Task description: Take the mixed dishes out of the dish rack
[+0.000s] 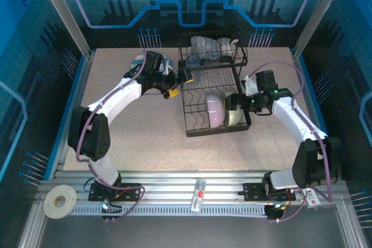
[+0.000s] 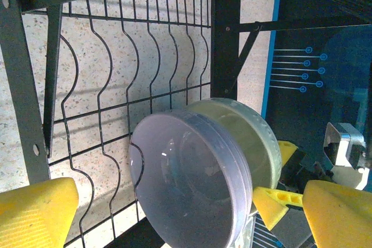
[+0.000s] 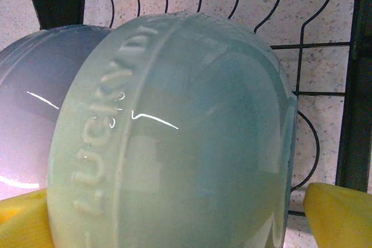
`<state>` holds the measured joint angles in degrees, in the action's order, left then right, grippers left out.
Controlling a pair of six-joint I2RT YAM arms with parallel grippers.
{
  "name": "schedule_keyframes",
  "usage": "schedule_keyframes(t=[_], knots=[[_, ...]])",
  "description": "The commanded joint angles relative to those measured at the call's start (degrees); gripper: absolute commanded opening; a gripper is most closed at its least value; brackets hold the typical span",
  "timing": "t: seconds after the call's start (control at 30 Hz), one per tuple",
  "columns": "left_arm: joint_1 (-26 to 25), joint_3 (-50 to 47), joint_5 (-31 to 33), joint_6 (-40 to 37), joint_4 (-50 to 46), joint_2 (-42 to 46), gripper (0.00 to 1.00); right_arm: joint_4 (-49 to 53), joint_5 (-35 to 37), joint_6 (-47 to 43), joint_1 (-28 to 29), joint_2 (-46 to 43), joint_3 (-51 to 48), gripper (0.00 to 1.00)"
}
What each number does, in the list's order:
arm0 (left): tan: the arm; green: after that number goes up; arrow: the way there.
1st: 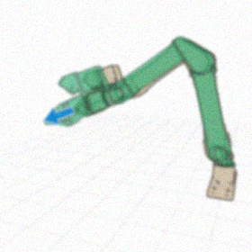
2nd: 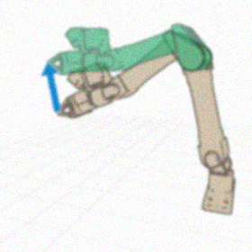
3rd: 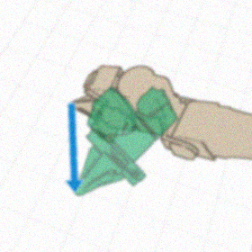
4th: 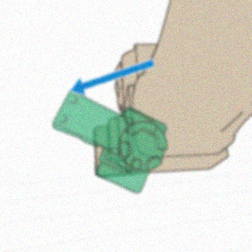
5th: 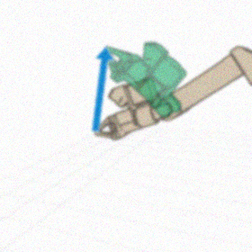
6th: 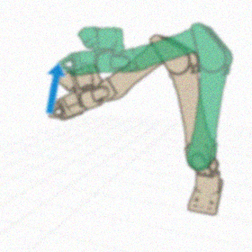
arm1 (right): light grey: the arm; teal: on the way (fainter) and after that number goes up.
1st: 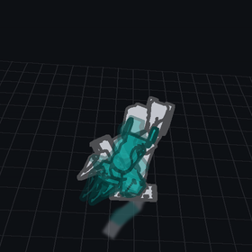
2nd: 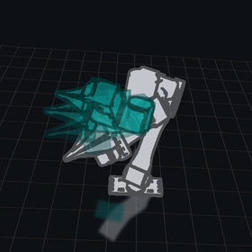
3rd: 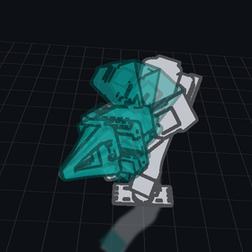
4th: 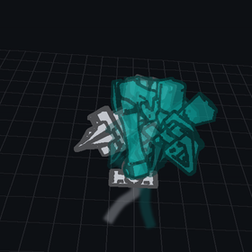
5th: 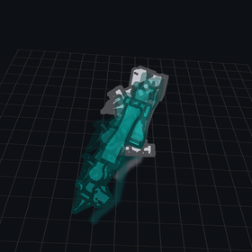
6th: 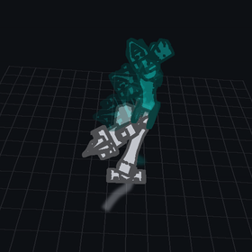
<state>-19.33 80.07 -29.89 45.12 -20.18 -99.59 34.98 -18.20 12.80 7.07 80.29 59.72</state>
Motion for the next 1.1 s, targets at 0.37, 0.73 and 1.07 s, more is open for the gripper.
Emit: schedule_keyframes(t=[0.37, 0.73, 1.07], knots=[[0.1, -2.5, -2.0, 1.2, 2.2, 4.1, 0.99, -0.5, -0.1, 0.2, 0.2, 2.8, 2.4, 1.00], [0.1, -2.1, -2.0, 1.0, 2.0, 4.1, 0.99, 0.1, 0.4, 0.3, 0.7, 4.3, 3.7, 0.97], [0.1, -1.5, -1.6, 1.1, 2.3, 4.8, 0.99, -0.1, -0.3, 0.1, 1.0, 4.4, 2.9, 0.86]])
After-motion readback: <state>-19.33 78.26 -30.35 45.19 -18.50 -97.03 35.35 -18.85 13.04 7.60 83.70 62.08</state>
